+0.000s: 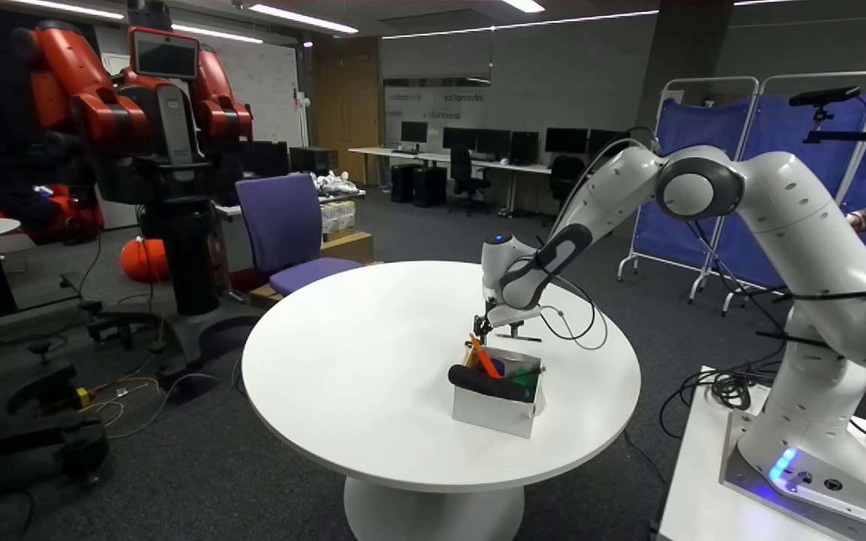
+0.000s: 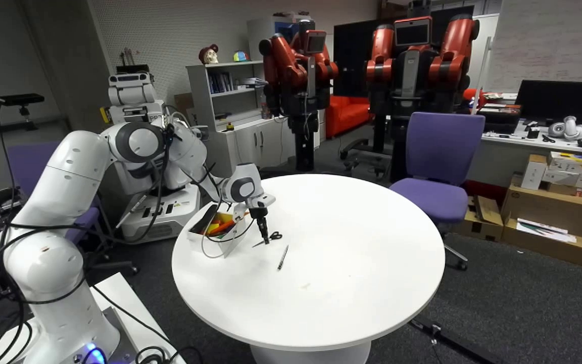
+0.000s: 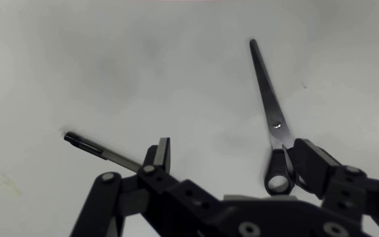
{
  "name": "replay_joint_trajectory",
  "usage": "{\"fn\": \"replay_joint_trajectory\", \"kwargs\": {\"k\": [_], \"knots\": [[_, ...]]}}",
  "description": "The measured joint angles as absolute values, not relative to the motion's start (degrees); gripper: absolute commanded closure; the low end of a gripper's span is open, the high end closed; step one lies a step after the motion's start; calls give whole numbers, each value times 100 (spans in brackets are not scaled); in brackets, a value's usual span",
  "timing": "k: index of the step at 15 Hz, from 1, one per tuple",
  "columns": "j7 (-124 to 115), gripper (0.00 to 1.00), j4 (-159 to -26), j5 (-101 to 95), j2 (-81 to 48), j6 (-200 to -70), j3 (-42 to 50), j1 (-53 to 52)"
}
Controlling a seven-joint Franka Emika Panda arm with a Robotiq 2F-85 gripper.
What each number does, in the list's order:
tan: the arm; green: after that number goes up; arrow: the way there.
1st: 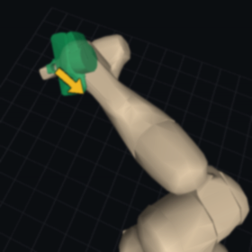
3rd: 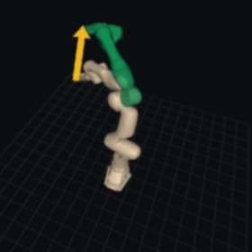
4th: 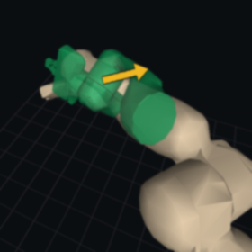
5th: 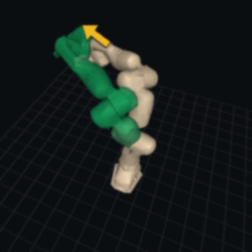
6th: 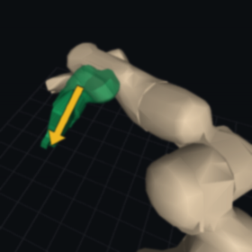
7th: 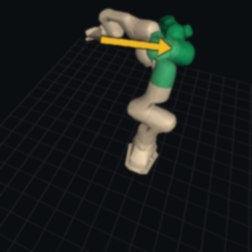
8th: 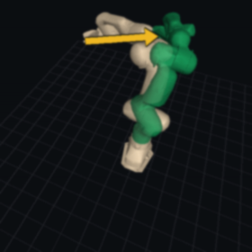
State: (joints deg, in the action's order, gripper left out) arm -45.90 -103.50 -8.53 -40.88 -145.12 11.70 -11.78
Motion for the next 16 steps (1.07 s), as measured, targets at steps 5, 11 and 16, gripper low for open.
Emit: {"fn": "replay_joint_trajectory", "kwargs": {"k": [5, 11, 16], "knots": [[-3974, 0, -10244, -747, -4154, -14519, 1001, -1008], [-3537, 0, -10120, -558, -4292, -14549, 850, -896], [-3507, 26, -9962, -511, -4539, -14618, 851, -892]]}}
